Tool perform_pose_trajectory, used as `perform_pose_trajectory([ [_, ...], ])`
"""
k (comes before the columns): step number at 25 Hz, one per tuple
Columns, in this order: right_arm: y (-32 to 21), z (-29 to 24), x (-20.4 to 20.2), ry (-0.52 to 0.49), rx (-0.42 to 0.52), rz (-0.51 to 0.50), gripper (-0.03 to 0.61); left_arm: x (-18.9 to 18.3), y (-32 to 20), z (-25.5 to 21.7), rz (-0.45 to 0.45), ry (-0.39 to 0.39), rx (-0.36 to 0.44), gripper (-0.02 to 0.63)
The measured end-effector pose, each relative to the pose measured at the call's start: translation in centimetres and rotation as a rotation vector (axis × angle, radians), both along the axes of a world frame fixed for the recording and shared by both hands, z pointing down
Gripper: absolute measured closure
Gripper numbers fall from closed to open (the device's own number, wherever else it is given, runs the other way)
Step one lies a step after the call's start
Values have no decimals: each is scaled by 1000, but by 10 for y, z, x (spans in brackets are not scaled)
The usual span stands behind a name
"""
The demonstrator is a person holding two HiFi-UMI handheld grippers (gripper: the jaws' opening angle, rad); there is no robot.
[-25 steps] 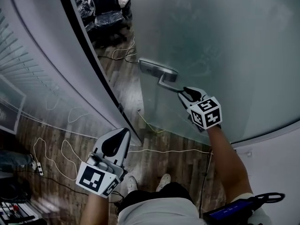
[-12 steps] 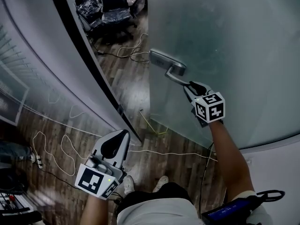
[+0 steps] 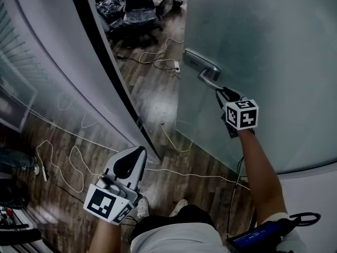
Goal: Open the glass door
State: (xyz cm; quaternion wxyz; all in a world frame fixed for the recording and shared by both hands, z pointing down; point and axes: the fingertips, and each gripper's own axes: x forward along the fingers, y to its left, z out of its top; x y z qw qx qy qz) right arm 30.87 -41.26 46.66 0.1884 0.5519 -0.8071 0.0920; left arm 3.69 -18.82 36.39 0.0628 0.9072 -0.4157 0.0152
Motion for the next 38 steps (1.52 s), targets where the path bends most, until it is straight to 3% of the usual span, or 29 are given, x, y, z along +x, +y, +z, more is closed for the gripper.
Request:
perform_pose_trajectory([
  [10, -29, -16, 18, 18, 25, 51, 457, -12, 8, -6, -47, -18, -18, 614],
  [18, -49, -8, 33, -7, 25, 104, 457, -14, 10, 6, -63, -32, -26, 614],
  [22, -44, -12, 41, -53, 73, 150, 457, -17, 10, 11, -60, -51, -30, 614],
  [27, 6, -47, 28, -50, 204, 144, 461, -28, 2, 3, -47, -29, -16, 614],
  [31, 63, -89, 0, -50, 312, 112, 549, -31, -3, -4, 4, -10, 9, 614],
  [38, 162, -143, -34, -74, 393, 146, 574, -36, 4, -23, 139, 11, 49, 614],
])
